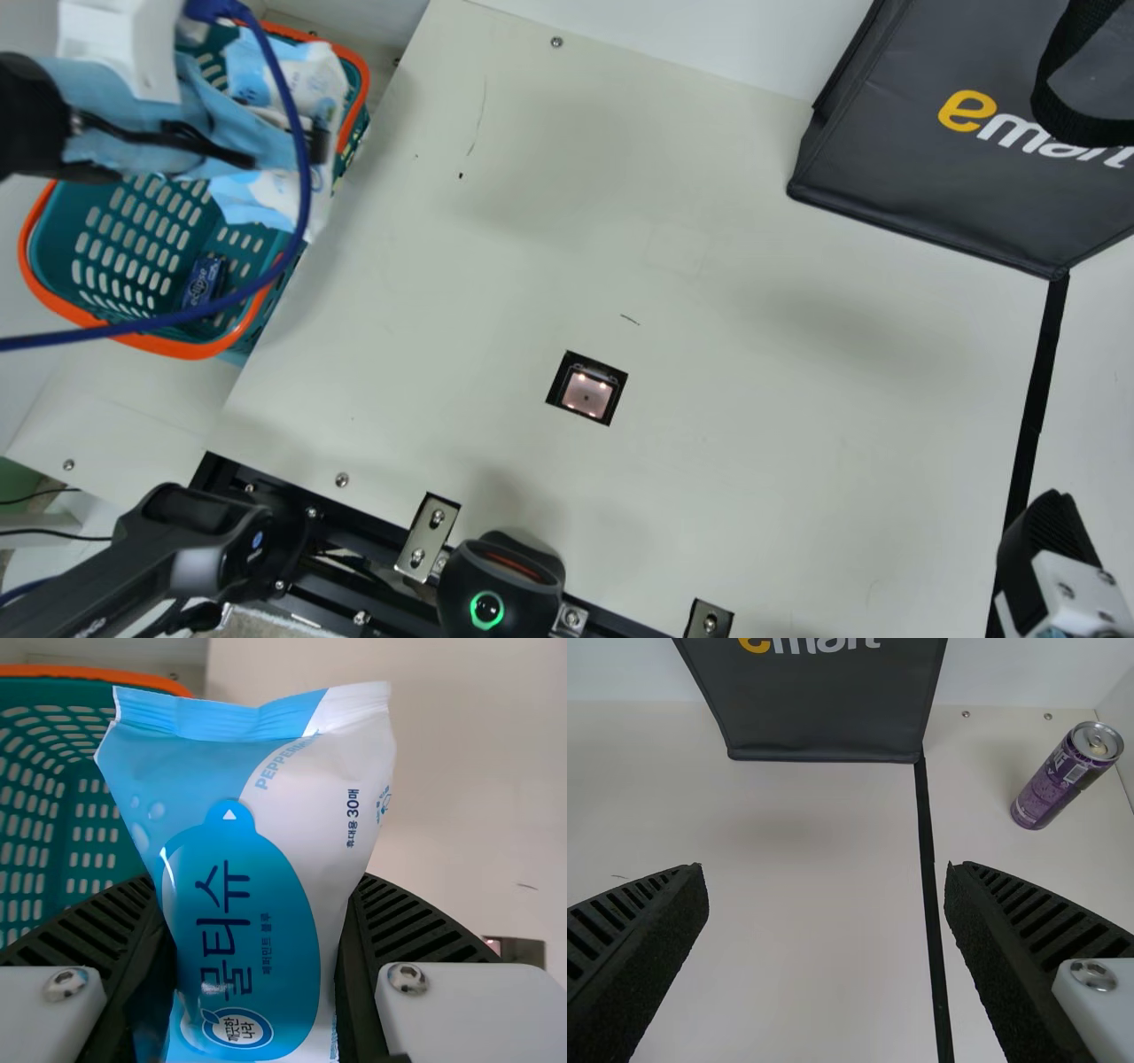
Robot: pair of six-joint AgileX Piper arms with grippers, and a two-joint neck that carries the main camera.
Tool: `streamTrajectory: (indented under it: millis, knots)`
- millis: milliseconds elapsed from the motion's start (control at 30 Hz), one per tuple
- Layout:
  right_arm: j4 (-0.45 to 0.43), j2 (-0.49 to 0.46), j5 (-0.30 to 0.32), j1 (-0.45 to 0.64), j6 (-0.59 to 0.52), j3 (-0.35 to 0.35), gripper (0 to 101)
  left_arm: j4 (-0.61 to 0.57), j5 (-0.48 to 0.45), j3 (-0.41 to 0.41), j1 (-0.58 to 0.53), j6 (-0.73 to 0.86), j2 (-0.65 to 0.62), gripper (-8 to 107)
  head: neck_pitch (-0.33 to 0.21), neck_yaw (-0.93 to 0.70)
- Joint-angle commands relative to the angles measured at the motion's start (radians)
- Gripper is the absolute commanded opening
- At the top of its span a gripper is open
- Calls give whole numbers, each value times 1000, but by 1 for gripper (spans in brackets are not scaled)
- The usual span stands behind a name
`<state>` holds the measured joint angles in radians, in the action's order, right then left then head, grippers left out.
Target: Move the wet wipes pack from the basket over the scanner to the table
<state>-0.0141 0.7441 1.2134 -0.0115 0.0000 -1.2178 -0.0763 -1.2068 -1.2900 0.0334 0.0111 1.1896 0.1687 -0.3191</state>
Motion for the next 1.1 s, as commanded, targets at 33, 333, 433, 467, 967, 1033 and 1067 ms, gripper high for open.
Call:
streamTrajectory:
  millis: [33, 333, 433, 467, 967, 1033, 1067]
  knots:
    - [0, 0, 0, 0, 0, 0, 95, 46, -9, 0, -212, -140, 3, -8, -30, -2]
    - [0, 0, 0, 0, 0, 0, 95, 146, -13, -8, -520, -400, 71, -8, -30, -2]
    - [0, 0, 0, 0, 0, 0, 95, 168, -13, -17, -601, -476, 106, -8, -30, -2]
    - [0, 0, 0, 0, 0, 0, 95, 174, -13, -22, -626, -500, 118, -8, -30, -2]
    - [0, 0, -1, 0, 0, 0, 95, 187, 20, -18, -851, -759, 306, -8, -30, -2]
    - [0, 0, -1, 0, 0, 0, 95, 179, 27, -12, -864, -778, 329, -8, -30, -2]
    - [0, 0, -1, 0, 0, 0, 95, 176, 30, -9, -870, -785, 340, -8, -30, -2]
